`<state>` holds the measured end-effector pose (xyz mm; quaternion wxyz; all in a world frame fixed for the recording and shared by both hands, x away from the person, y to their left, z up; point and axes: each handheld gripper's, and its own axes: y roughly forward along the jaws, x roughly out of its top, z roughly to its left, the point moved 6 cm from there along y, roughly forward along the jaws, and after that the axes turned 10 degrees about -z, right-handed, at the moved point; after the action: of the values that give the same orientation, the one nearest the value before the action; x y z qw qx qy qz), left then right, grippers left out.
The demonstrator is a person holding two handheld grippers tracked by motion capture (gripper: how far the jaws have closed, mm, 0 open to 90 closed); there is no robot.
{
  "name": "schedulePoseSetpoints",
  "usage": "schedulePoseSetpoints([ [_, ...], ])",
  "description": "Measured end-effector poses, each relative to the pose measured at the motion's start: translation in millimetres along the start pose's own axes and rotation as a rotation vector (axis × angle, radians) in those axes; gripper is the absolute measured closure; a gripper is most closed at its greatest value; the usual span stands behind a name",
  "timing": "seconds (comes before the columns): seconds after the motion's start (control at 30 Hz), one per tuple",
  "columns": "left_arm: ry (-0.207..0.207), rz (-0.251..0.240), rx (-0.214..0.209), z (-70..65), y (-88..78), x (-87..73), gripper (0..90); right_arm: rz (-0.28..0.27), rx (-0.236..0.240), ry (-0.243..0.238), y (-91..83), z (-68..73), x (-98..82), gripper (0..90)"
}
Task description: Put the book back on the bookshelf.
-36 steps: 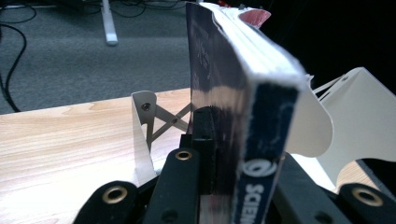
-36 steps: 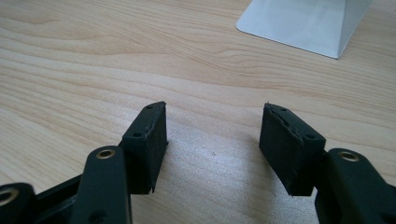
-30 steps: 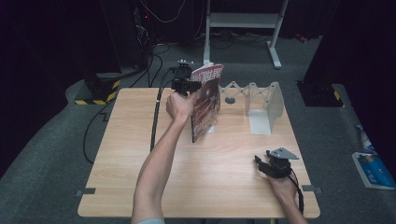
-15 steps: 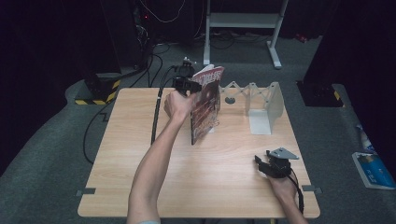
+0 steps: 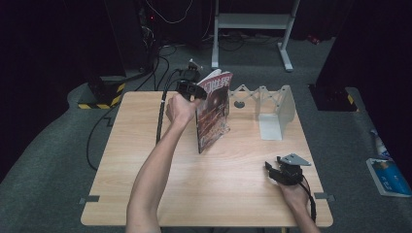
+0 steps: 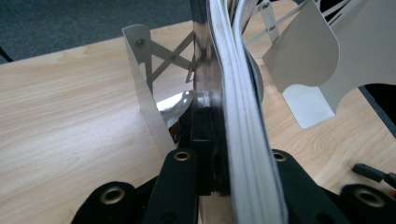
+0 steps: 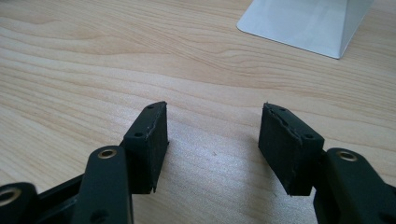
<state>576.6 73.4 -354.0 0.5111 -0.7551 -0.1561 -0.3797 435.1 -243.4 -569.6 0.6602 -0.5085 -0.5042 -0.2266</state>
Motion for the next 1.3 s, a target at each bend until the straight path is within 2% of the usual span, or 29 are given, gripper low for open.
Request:
schedulePoseSetpoints([
  [0.13,0.024,0.016,0.002,0.1,-2.9,-2.8,82.1,-0.002,0.001,-0.001,0.2,0.1,0.1,42.3],
  [0.37,0.036,0.001,-0.008,-4.3,-4.4,-2.1,83.6,-0.004,0.003,-0.006,0.3,-0.1,0.2,42.4],
  [0.6,0.015,-0.058,0.011,-3.4,-5.5,1.9,83.8,-0.002,0.002,-0.002,0.1,0.2,0.0,42.4],
  [0.73,0.021,-0.096,0.022,-4.3,-6.6,4.1,83.9,-0.003,0.002,-0.003,0.1,0.1,0.1,42.4],
  [1.03,0.027,-0.145,0.055,-6.7,-1.6,5.6,83.9,-0.002,0.002,-0.003,-0.1,0.0,0.0,42.5],
  [1.3,-0.005,-0.214,0.074,-4.0,3.6,0.8,83.9,-0.002,0.002,-0.004,0.0,-0.2,0.1,42.6],
])
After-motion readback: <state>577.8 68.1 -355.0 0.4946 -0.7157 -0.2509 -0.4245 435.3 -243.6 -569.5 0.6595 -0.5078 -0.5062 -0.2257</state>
